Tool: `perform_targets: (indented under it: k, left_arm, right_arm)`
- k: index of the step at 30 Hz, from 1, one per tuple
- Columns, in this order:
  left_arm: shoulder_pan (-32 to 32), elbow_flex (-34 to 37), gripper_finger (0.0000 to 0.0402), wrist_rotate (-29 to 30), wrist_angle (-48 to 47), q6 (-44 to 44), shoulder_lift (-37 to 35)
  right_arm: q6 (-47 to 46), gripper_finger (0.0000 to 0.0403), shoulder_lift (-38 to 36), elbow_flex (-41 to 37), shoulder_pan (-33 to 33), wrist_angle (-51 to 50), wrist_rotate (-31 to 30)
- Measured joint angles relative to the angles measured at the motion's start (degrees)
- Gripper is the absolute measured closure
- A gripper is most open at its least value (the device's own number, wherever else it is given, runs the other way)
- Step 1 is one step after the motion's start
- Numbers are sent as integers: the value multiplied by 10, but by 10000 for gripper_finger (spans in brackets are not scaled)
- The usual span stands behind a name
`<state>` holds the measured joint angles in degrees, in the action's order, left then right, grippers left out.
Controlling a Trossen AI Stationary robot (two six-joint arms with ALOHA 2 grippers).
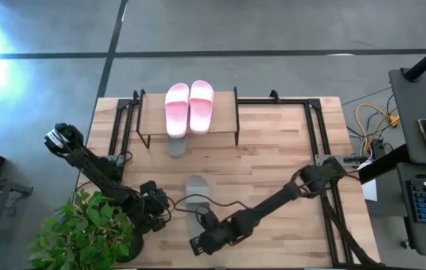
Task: Pick and place slides into the shelf
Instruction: Put the gray slipper under the shelf
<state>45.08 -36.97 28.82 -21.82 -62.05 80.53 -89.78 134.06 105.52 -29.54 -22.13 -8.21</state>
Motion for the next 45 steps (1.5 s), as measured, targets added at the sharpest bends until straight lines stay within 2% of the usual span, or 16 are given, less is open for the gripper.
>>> perform_targets:
  k: [8,13,22,30,36,45]
  left_arm:
    - [0,1,391,-13,-5,15,0]
    - [8,1,391,-35,-13,13,-6]
    - [33,3,391,-44,-18,9,-52]
    - [34,7,391,-41,-18,8,-65]
    - [34,7,391,-38,-20,8,-63]
    - [35,7,391,-18,-18,8,-61]
  right_arm:
    - [-6,394,42,36,1,4,25]
    - [20,394,56,49,12,-6,-17]
    - [117,394,51,45,88,-60,-52]
    - [247,394,49,49,170,-94,-81]
    - [289,394,41,49,219,-148,-112]
    - [339,394,36,48,261,-150,-168]
